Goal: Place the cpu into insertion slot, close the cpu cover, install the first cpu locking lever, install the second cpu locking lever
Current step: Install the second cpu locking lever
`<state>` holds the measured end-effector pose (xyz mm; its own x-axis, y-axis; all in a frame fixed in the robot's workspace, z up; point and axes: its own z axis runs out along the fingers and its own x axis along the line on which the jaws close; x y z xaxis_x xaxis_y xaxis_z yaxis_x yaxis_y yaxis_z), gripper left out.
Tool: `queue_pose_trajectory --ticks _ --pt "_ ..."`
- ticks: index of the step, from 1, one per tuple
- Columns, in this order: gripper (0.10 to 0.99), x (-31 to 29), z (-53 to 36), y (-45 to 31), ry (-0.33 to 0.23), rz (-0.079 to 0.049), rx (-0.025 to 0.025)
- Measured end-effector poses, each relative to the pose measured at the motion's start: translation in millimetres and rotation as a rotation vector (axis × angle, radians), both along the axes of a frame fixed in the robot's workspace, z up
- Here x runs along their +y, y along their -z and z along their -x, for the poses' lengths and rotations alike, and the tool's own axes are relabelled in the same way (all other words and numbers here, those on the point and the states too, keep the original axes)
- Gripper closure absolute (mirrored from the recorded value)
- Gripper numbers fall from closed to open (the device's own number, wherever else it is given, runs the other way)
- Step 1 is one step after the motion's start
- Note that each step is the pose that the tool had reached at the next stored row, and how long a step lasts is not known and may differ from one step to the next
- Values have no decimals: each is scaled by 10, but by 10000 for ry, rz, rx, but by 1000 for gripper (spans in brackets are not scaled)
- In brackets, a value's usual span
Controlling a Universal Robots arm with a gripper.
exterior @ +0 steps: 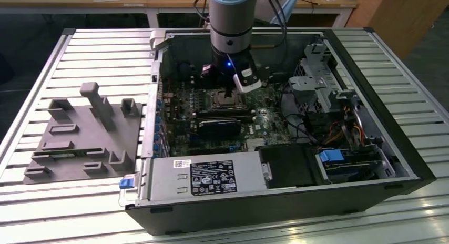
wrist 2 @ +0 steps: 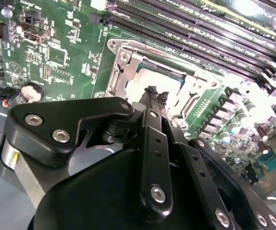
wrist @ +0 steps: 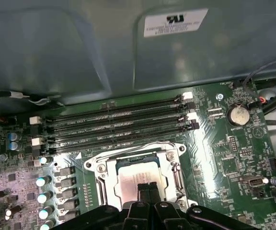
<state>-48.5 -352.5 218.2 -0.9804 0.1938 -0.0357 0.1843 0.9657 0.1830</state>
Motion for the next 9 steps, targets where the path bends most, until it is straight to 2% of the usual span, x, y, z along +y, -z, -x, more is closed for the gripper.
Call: queue_pose_trajectory --ticks 2,9 --pt "980 1 0 -31 1 0 -2" --pt "980 1 0 -35 0 12 -2"
